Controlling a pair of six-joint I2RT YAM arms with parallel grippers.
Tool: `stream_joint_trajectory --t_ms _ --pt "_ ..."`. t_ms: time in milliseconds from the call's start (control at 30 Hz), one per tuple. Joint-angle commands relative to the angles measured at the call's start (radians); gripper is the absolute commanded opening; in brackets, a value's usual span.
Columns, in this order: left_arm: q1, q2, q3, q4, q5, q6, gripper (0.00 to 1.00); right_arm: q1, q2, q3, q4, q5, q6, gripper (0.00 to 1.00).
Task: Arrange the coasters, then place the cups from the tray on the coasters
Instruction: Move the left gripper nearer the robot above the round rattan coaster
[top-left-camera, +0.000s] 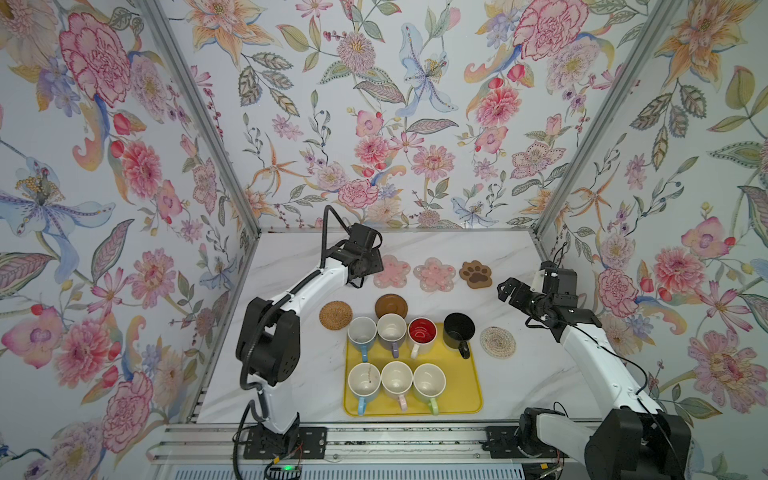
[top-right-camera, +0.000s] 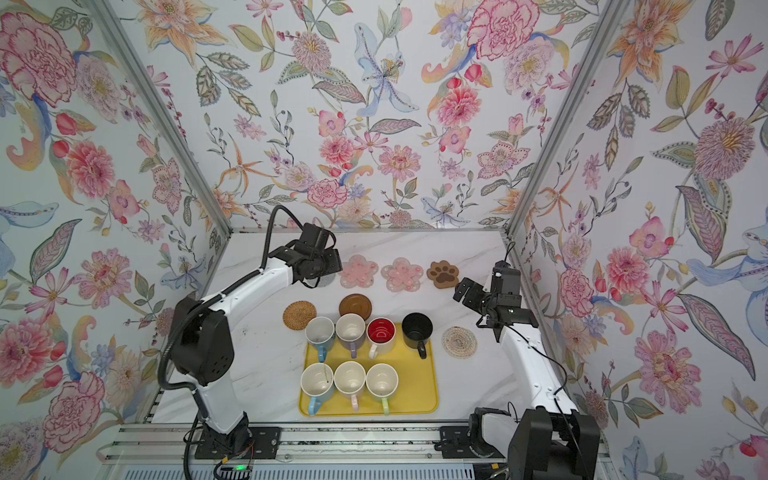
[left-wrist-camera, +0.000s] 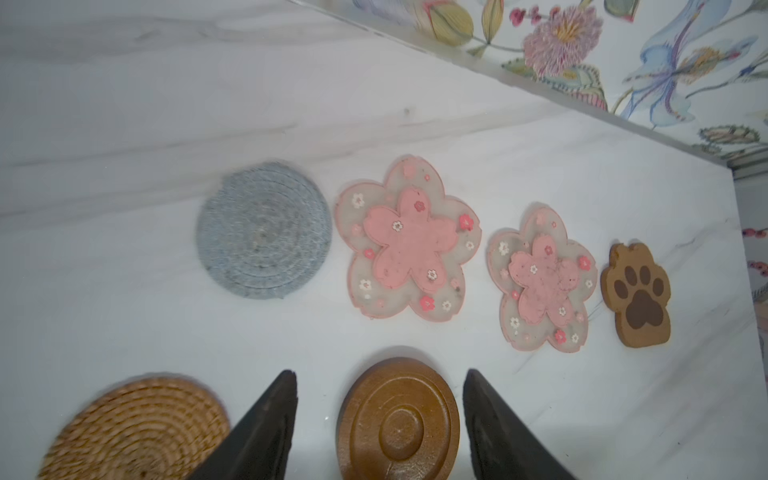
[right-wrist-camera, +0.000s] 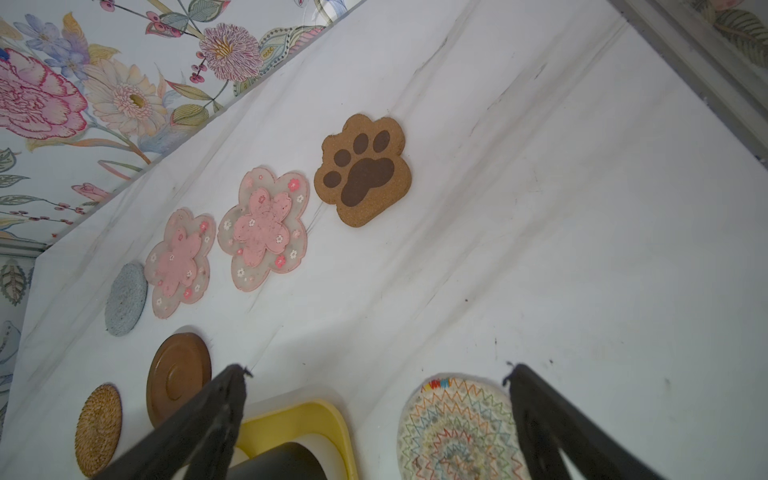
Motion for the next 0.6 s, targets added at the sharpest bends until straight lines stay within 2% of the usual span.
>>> stream_joint_trajectory --t_ms 0,133,333,567 --pt "0.047 -0.113 -0.117 -0.094 -0.103 0.054 0.67 -0.008 -0.031 -0.025 0.0 -0.002 0.008 0.99" --pt "0.099 -0.27 -0.314 -0.078 -0.126 0.05 0.69 -0.007 -0.055 -0.049 0.01 0.008 0.006 0.99" --pt "0.192 -0.413 -0.559 -0.012 -0.073 0.023 0.7 -0.006 -0.07 -0.053 0.007 0.016 0.003 0.99" --pt "0.218 -0.36 -0.603 0.009 -0.073 0.044 0.69 -0.006 -0.046 -0.043 0.009 0.016 0.003 0.99"
